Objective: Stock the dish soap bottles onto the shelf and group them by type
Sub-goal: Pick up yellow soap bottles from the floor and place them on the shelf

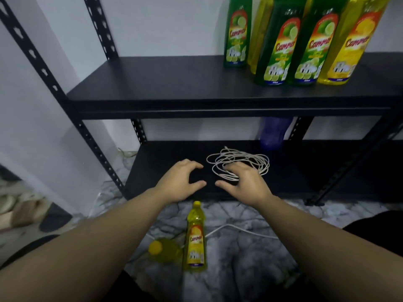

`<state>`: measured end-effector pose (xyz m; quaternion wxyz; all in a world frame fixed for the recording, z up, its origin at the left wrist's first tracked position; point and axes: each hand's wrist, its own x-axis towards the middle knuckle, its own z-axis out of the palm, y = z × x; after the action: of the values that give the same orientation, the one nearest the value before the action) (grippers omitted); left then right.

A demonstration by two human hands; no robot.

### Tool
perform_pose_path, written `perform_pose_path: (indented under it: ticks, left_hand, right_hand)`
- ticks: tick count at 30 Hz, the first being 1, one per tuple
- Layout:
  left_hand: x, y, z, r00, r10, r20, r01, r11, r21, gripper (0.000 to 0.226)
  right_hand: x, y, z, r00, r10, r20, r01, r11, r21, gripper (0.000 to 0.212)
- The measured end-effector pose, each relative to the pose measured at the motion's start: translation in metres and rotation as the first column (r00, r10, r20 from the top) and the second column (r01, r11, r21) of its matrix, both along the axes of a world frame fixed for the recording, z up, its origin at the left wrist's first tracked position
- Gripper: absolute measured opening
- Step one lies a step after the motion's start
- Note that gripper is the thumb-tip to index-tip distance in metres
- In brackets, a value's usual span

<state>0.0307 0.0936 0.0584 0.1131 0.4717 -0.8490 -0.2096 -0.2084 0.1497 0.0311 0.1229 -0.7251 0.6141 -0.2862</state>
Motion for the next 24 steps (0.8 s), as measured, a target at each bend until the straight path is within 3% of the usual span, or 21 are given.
perform_pose_path:
  ticks: [3, 6, 12, 18, 22, 24]
  left_hand:
    - [0.017, -0.005, -0.022, 0.991, -0.037, 0.125, 0.015, 0.985, 0.174, 0.068]
    - [0.038, -0.007, -0.044, 0.973, -0.086, 0.215, 0.031, 0.969, 0.244, 0.069]
    - [0.071, -0.004, -0.069, 0.958, -0.124, 0.257, 0.033, 0.942, 0.333, 0.066]
    - [0.1, 0.024, -0.069, 0.934, -0.259, 0.246, 0.086, 0.832, 0.548, 0.064]
    - [0.116, 0.041, -0.083, 0.916, -0.286, 0.282, 0.088, 0.828, 0.554, 0.071]
    - [0.121, 0.044, -0.088, 0.93, -0.268, 0.25, 0.111, 0.856, 0.504, 0.063]
  right_hand:
    - [0.013, -0.001, -0.029, 0.999, 0.036, -0.021, -0.034, 0.993, 0.109, 0.066]
    - [0.028, -0.004, -0.058, 0.996, 0.083, -0.034, -0.074, 0.976, 0.206, 0.07]
    - [0.056, -0.015, -0.103, 0.991, 0.133, -0.014, -0.121, 0.94, 0.319, 0.069]
    - [0.073, -0.018, -0.136, 0.983, 0.179, -0.037, -0.147, 0.893, 0.425, 0.066]
    - [0.087, -0.024, -0.14, 0.988, 0.152, -0.036, -0.119, 0.882, 0.456, 0.07]
    - [0.096, -0.028, -0.136, 0.99, 0.136, -0.024, -0.109, 0.875, 0.471, 0.071]
